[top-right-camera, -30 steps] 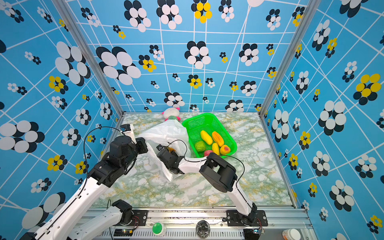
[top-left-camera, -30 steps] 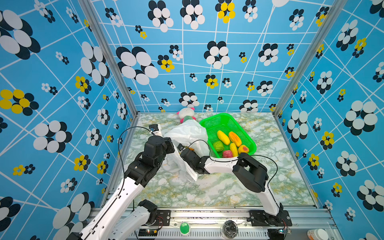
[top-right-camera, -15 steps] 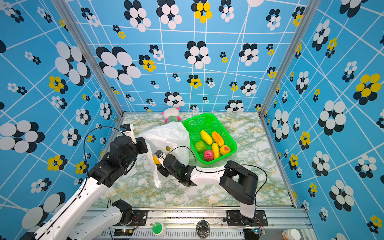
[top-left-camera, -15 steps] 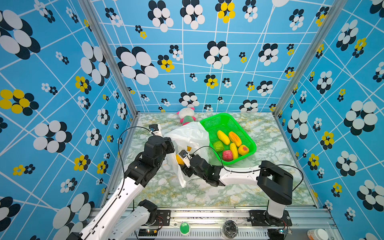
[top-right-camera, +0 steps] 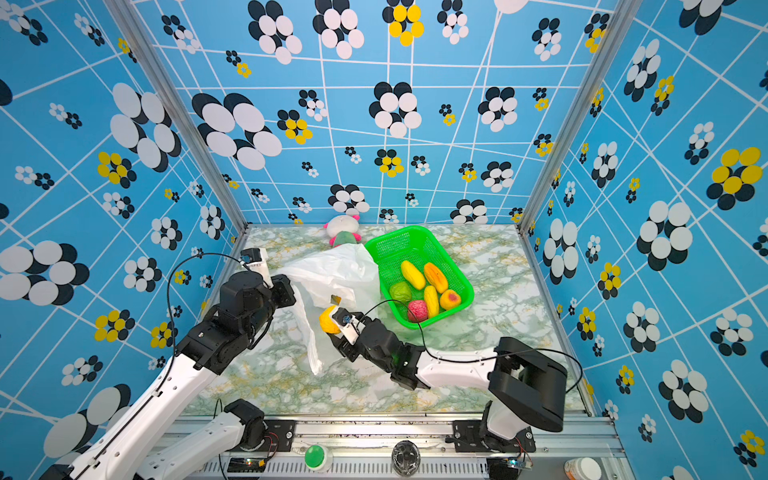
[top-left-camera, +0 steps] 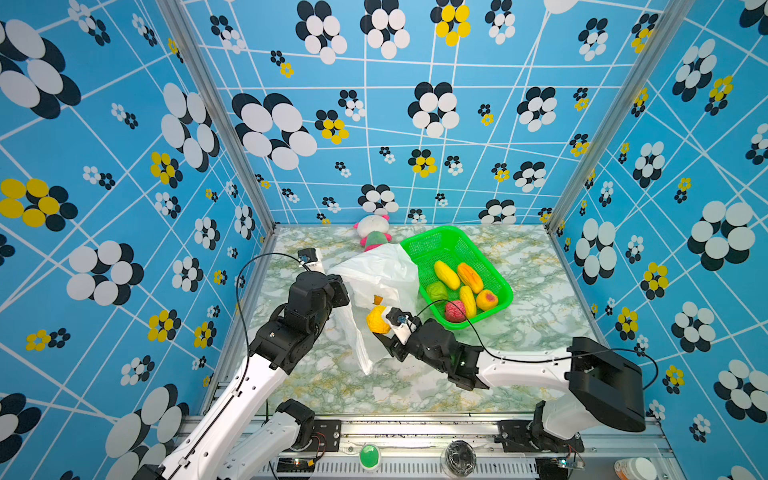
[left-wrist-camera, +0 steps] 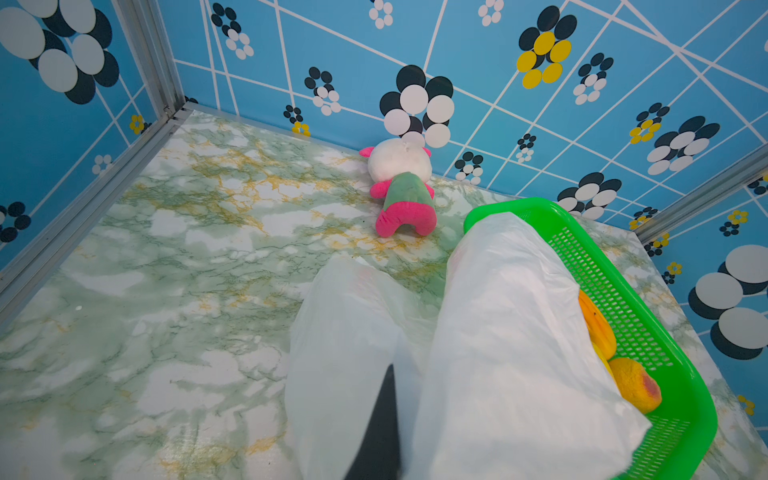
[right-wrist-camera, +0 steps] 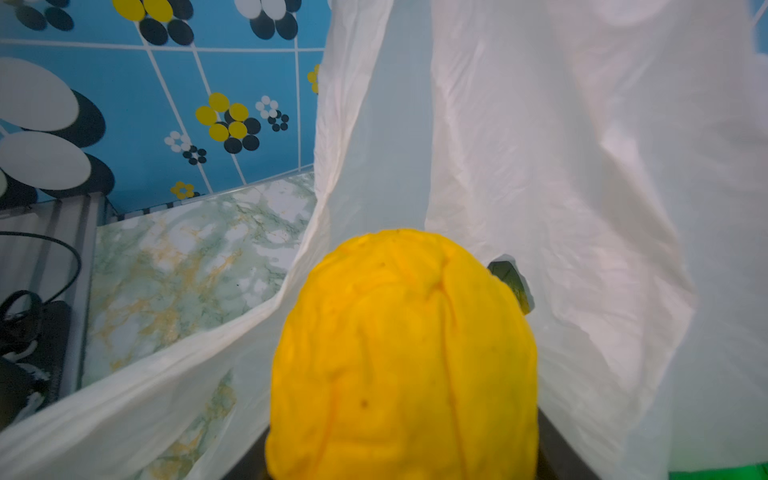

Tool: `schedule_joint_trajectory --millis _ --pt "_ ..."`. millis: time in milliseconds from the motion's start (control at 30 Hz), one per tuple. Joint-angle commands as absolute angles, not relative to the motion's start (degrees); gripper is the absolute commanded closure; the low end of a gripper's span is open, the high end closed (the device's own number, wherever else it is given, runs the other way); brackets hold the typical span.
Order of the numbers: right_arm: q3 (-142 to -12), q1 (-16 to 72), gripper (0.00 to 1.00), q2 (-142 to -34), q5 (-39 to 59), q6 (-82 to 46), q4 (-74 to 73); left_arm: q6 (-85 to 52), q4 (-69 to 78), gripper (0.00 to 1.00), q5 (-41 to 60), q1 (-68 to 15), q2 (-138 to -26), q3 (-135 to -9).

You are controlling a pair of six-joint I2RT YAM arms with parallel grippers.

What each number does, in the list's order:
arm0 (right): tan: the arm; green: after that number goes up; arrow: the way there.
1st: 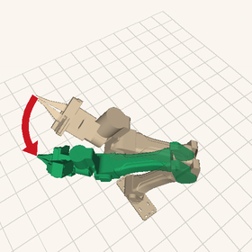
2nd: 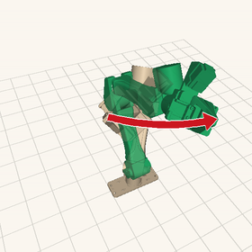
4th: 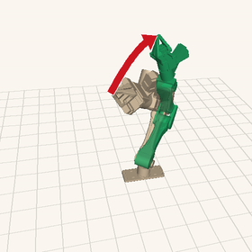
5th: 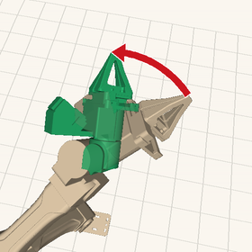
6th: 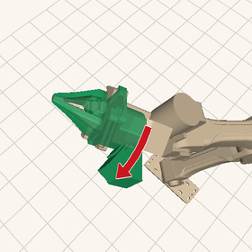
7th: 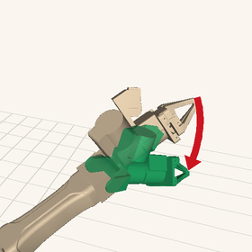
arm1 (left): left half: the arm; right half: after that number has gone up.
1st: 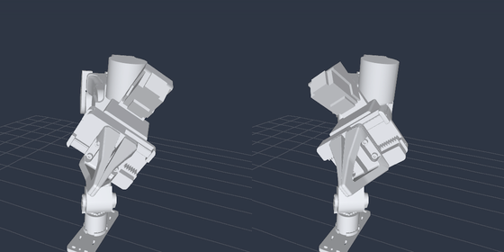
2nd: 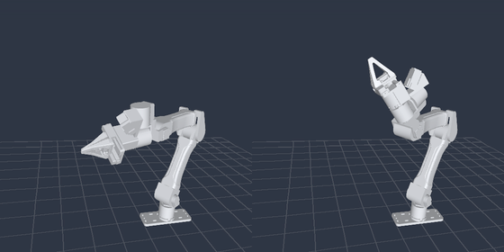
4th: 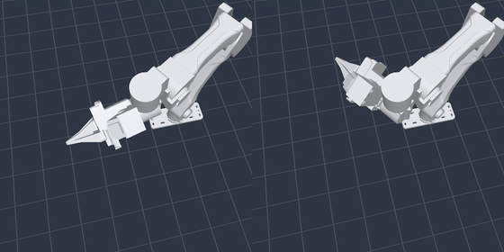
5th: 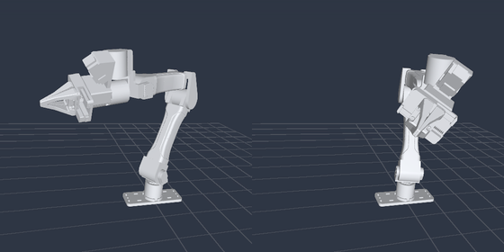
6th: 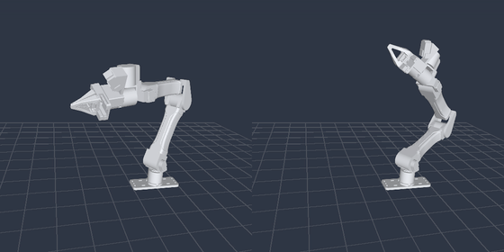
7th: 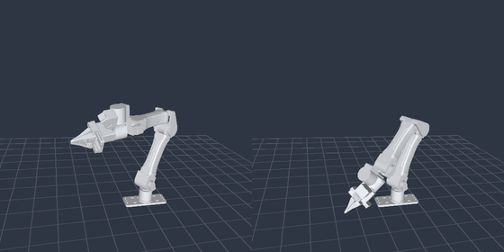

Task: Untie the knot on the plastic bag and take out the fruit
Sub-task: 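Lift the lemon out and carry it into the green basket, then open the right gripper and move it back to the bag opening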

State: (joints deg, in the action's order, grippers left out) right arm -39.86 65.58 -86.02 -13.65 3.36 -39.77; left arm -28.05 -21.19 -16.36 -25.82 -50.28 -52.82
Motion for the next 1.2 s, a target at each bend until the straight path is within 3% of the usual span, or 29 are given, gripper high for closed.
schedule_joint_trajectory --millis 0,167,400,633,867,1067,1167 --pt "-35.68 65.68 0.57 -81.46 -16.82 4.79 -47.79 -28.61 -20.92 0.93 -16.95 -25.40 -50.35 -52.46" --pt "-32.93 61.23 0.63 -76.10 -22.37 0.87 -44.89 -28.73 -20.86 0.93 -17.20 -25.40 -50.06 -52.38" --pt "-32.47 47.12 0.64 -73.54 -23.23 -14.42 -34.58 -28.64 -20.89 0.92 -17.18 -25.40 -50.36 -52.38" --pt "-44.69 29.95 0.63 -85.71 -11.39 -28.79 -12.42 -28.74 -20.87 0.92 -17.21 -25.40 -50.25 -52.28" --pt "-53.22 24.53 0.69 -97.93 -9.46 -22.13 -10.90 -28.72 -20.91 0.92 -16.94 -25.31 -50.45 -52.31" --pt "-57.79 24.07 0.61 -104.54 -16.12 -14.14 -10.54 -28.79 -20.80 0.92 -16.80 -25.32 -50.55 -52.28" --pt "-61.99 22.63 0.63 -108.92 -12.39 -14.48 -7.18 -28.80 -20.82 0.92 -16.70 -25.36 -50.64 -52.38"
